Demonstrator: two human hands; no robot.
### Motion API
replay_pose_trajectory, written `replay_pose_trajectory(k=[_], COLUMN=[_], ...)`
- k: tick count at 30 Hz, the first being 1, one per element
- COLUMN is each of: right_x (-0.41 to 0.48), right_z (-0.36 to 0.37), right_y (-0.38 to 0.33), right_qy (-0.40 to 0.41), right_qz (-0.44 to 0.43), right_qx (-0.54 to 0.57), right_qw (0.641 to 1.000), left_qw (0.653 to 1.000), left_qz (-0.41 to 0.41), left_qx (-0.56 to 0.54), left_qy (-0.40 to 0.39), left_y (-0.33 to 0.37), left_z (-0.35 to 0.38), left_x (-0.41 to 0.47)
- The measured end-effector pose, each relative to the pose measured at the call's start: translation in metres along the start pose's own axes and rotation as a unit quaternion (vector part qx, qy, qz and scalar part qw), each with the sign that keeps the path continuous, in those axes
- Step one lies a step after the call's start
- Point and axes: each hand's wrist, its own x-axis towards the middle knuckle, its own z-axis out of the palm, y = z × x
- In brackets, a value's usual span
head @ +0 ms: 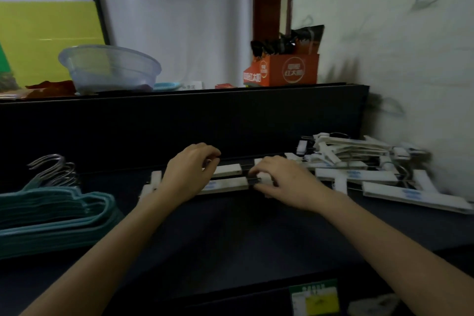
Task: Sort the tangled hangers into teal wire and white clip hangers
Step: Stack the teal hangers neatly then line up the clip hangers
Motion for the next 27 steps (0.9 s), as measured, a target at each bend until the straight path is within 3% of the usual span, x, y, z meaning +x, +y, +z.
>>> replay_pose_trajectory(k=[9, 13, 17, 23, 27], right_x=[-0.117, -0.15, -0.169, -0.181, -0.181], right_z=[-0.083, -0.097, -0.09, -0.075, -0.076], right_y=[0.112, 0.149, 0.172, 0.187, 0.18], right_qy=[0.082, 0.046, -0.036, -0.052, -0.05], right_qz=[0.157, 0.211, 0.208, 0.194, 0.181], right_qx=[-0.004, -0.028, -0.041, -0.05, -0.057], right_qw=[0.984, 0.976, 0.977, 0.978, 0.981], left_qw=[0.988, 0.982, 0.972, 0.928, 0.924], left_qz=[0.071, 0.09, 0.083, 0.06, 0.06], left_qx=[-0.113, -0.134, -0.156, -0.052, -0.067], left_qy=[-0.073, -0.1, -0.154, -0.363, -0.371], left_y=[0.101, 0.14, 0.172, 0.19, 0.186], left_z=[0.05, 0.072, 0.091, 0.135, 0.148], left_x=[0.061, 0.101, 0.149, 0.193, 0.198])
